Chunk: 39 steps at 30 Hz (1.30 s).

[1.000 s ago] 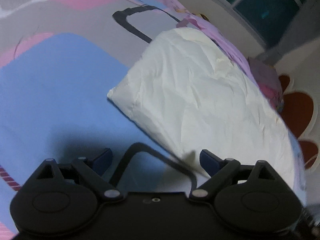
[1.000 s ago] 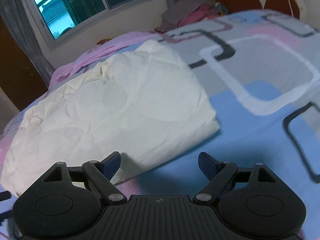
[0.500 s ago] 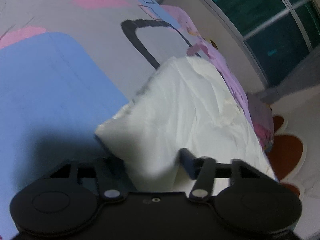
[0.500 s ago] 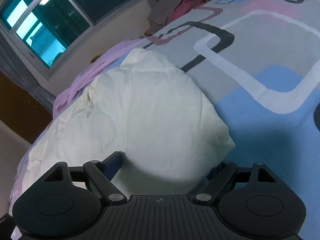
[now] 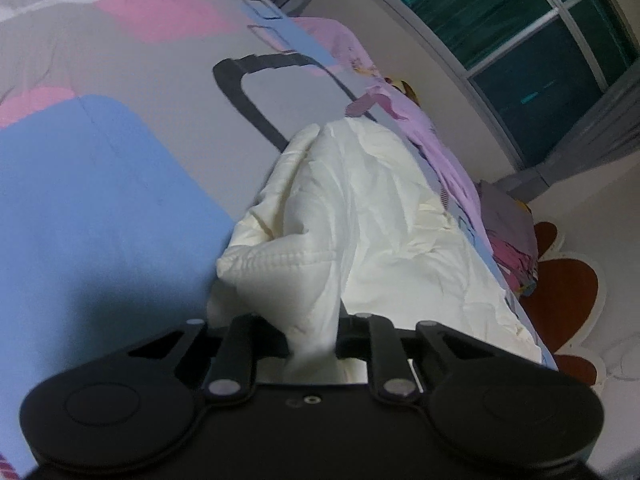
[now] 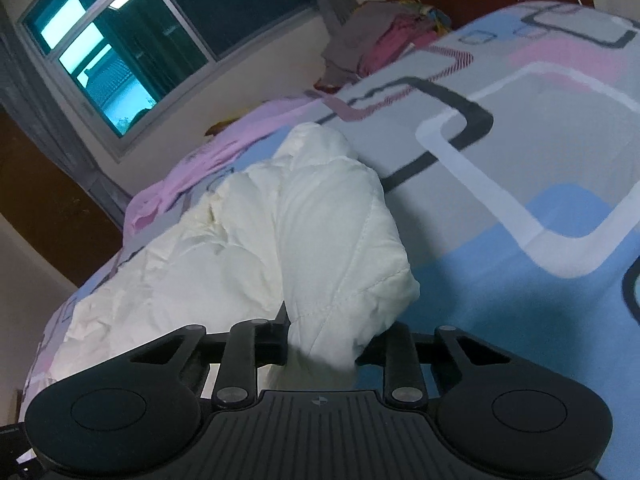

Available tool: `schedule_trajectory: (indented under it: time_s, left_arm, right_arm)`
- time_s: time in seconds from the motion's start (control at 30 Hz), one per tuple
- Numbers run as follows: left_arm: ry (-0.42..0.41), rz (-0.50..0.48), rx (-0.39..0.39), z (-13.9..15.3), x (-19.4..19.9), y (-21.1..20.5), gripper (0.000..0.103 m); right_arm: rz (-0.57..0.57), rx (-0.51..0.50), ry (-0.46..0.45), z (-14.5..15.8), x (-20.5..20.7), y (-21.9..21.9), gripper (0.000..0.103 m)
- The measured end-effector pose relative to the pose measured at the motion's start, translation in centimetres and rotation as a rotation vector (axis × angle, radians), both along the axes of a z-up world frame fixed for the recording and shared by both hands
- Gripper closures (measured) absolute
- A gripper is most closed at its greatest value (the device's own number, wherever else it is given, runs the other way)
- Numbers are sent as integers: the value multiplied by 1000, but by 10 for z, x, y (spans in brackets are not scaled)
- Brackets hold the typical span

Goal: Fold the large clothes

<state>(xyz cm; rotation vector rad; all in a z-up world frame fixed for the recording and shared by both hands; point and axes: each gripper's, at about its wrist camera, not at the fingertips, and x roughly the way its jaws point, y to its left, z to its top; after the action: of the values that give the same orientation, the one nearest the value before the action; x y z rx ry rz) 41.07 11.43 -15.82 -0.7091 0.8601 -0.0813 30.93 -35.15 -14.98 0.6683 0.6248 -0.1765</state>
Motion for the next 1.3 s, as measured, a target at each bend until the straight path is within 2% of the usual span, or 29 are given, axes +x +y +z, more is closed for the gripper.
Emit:
schedule_trajectory:
  time_s: [0.13, 0.43, 0.77, 0.9, 1.07, 1.17, 1.23, 1.3]
  left_arm:
    - [-8, -18, -7, 6, -19, 6, 86]
    - [-1, -60, -7, 11, -96, 25, 86]
    - [12, -118, 27, 6, -167, 46, 86]
    - [5, -132, 53, 6, -181, 47, 86]
    - [-13, -167, 139, 8, -185, 39, 84]
    - [-3, -182, 199, 8, -184, 34, 78]
    - [2, -187, 235, 9, -181, 32, 71]
    - [4, -196, 264, 9, -185, 31, 66]
  right_arm:
    - [1, -13, 0, 6, -26, 8, 78]
    - [2, -9, 30, 9, -107, 19, 78]
    - [-12, 22, 58, 6, -189, 34, 78]
    - [-19, 35, 68, 2, -206, 34, 78]
    - [-23, 32, 73, -2, -214, 33, 77]
    - [-24, 0, 88, -3, -215, 35, 66]
    - [-22, -22, 92, -2, -216, 35, 63]
    - [-34, -43, 98, -1, -218, 36, 52]
